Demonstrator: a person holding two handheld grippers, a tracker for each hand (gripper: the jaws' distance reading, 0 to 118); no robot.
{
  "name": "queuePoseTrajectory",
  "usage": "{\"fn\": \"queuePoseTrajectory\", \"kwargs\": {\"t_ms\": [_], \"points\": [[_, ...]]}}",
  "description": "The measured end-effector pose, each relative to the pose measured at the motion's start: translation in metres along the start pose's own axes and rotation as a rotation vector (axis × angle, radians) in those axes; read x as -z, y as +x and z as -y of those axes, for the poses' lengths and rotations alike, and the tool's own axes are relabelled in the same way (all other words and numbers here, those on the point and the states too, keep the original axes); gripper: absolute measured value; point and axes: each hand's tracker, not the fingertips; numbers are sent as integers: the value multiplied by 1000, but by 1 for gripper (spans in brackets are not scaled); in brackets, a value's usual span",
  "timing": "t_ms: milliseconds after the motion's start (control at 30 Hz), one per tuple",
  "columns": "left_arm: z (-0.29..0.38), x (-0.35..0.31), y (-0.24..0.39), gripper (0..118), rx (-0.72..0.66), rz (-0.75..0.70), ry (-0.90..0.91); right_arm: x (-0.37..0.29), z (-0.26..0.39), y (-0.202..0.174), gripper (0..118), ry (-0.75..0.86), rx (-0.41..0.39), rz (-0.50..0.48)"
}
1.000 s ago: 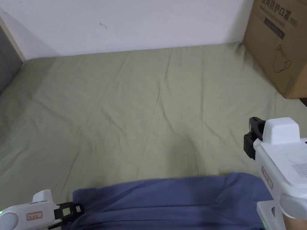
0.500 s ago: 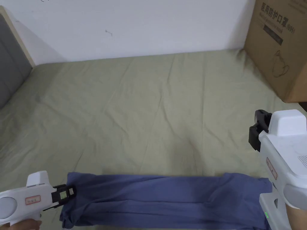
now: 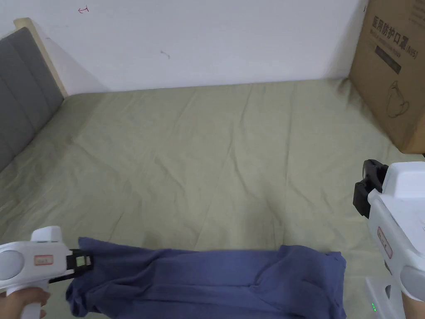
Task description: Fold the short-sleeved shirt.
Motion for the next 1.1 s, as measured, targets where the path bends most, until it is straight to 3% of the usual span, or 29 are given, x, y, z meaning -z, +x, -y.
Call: {"fn": "queuePoseTrajectory", "kwargs": {"t_ms": [300,500,733,800,867,933,967,1100], "points": [[4,14,134,1,86,220,-66,-14,2,15,0,7,0,8],[21,56,212,1,176,251,-158,-23,5,27,0,3,-2,32],[47,118,247,3,207,215,-246,-27,9,35,0,-17,-11,47],[50,121,250,21,203,202,-249,-28,10,37,0,-20,-15,51],[53,115,249,66,196,240,-251,-28,9,38,0,-22,-17,54],[53,106,252,102,201,274,-235,-28,9,39,0,-22,-15,57],[50,102,249,106,214,275,-209,-27,8,39,0,-23,-12,57],[43,67,239,106,234,272,-56,-24,6,36,0,-20,-5,52]]}}
